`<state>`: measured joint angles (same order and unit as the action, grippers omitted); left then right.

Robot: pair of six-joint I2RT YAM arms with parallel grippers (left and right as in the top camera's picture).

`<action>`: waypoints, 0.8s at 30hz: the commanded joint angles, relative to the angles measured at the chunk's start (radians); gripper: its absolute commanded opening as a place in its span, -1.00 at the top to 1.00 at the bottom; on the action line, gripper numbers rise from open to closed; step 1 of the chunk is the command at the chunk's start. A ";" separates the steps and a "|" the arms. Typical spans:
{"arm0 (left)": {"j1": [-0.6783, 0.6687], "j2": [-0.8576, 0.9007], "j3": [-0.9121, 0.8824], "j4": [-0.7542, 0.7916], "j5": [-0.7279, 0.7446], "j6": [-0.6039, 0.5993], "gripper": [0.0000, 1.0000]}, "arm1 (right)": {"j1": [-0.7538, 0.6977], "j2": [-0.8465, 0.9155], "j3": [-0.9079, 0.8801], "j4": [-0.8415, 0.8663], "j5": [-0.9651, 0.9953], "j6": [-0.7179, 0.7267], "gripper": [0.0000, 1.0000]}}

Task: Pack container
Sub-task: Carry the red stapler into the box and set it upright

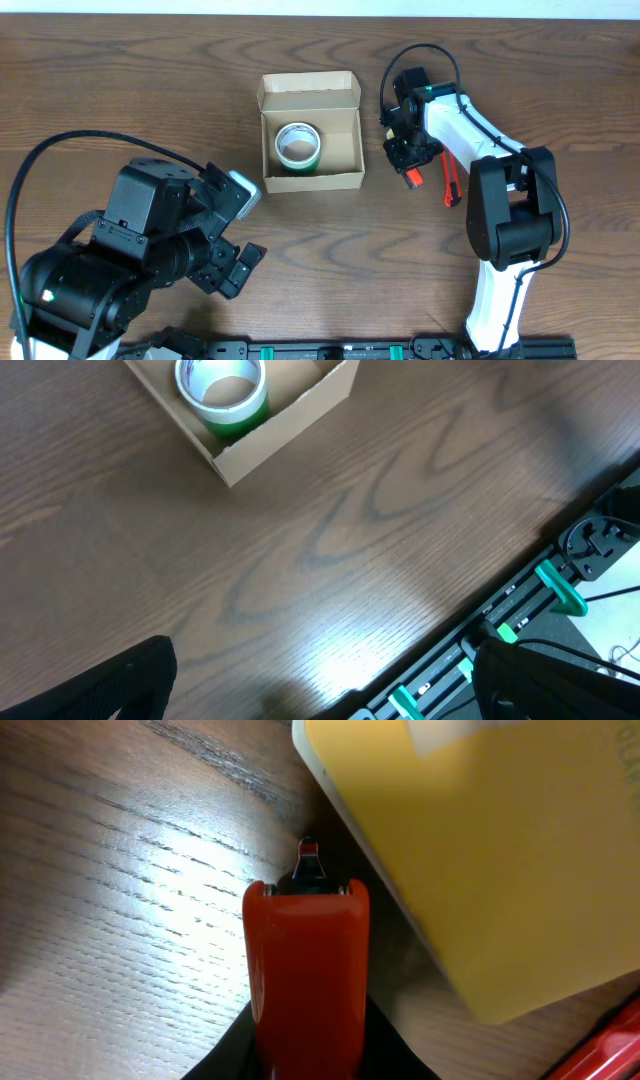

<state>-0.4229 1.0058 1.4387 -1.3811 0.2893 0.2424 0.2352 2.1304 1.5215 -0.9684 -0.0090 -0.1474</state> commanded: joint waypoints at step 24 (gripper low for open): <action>-0.002 0.000 0.017 -0.003 0.014 -0.004 -0.91 | 0.248 -0.352 0.186 -0.029 -0.127 0.406 0.85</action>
<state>-0.4229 1.0058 1.4387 -1.3811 0.2893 0.2420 0.4229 1.7424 1.7073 -1.0042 -0.1287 0.1574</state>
